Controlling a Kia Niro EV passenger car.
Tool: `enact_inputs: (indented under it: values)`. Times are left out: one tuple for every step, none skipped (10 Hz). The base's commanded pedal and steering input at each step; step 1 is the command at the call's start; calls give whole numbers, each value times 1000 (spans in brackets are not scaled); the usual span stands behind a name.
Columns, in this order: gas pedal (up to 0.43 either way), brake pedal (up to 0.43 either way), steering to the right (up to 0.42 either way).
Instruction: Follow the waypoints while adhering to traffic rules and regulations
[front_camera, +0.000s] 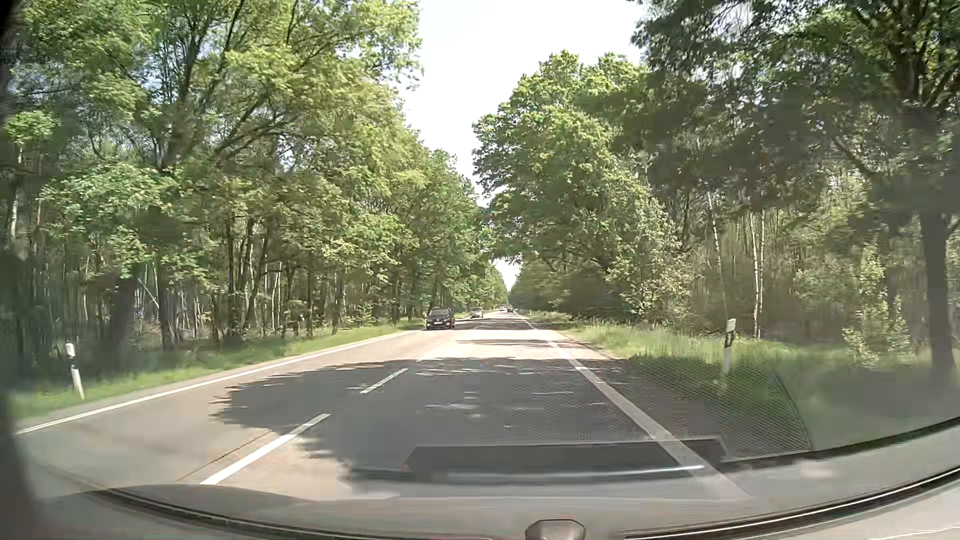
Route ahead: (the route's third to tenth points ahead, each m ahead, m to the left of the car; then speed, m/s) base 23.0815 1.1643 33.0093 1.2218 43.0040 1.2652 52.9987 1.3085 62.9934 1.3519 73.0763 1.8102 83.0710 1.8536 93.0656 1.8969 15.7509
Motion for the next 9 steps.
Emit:
enact_inputs:
  values:
    - [20, 18, -3]
    - [79, 24, -3]
    - [98, 18, -2]
    - [150, 18, -3]
    - [169, 24, -3]
    - [197, 18, -2]
    - [209, 18, -3]
    - [220, 18, -2]
    - [220, 18, -2]
